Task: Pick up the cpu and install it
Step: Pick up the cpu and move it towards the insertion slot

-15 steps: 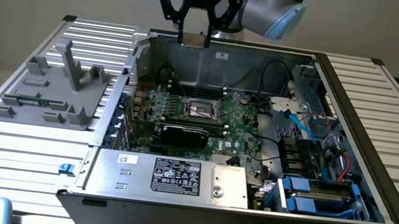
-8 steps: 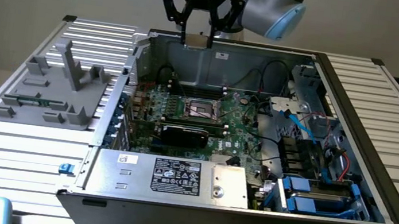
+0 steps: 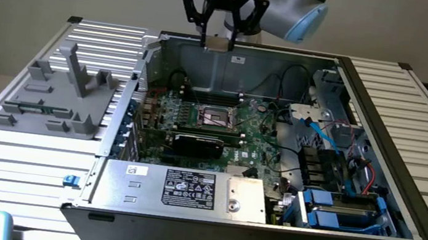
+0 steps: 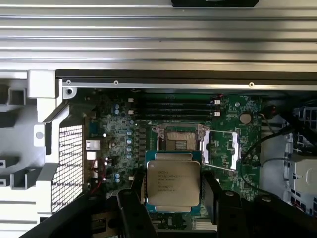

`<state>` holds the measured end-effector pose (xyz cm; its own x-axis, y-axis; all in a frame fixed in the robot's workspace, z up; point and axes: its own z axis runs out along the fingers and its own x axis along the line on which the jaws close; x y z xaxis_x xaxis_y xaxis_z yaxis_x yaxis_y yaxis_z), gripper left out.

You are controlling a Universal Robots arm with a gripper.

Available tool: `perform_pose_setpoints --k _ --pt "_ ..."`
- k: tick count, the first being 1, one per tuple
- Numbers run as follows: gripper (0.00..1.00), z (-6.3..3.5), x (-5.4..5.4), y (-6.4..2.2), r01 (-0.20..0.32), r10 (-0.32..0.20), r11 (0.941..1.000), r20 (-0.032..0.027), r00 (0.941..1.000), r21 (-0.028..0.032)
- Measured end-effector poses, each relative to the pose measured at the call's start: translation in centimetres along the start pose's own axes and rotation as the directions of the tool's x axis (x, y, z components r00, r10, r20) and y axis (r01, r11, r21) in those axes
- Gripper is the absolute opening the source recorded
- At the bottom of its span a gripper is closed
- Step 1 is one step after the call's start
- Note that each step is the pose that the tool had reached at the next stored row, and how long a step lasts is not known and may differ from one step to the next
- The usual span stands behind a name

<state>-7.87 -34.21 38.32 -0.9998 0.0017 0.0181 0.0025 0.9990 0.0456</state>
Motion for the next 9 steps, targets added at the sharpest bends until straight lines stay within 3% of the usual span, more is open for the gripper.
perform_pose_setpoints --k 4,9 --pt "0.55 0.21 -0.25 0.57 0.0 0.0 1.0 0.0013 1.0 0.0" --pt "0.55 0.34 -0.28 0.61 0.0 0.0 1.0 0.0026 1.0 0.0001"
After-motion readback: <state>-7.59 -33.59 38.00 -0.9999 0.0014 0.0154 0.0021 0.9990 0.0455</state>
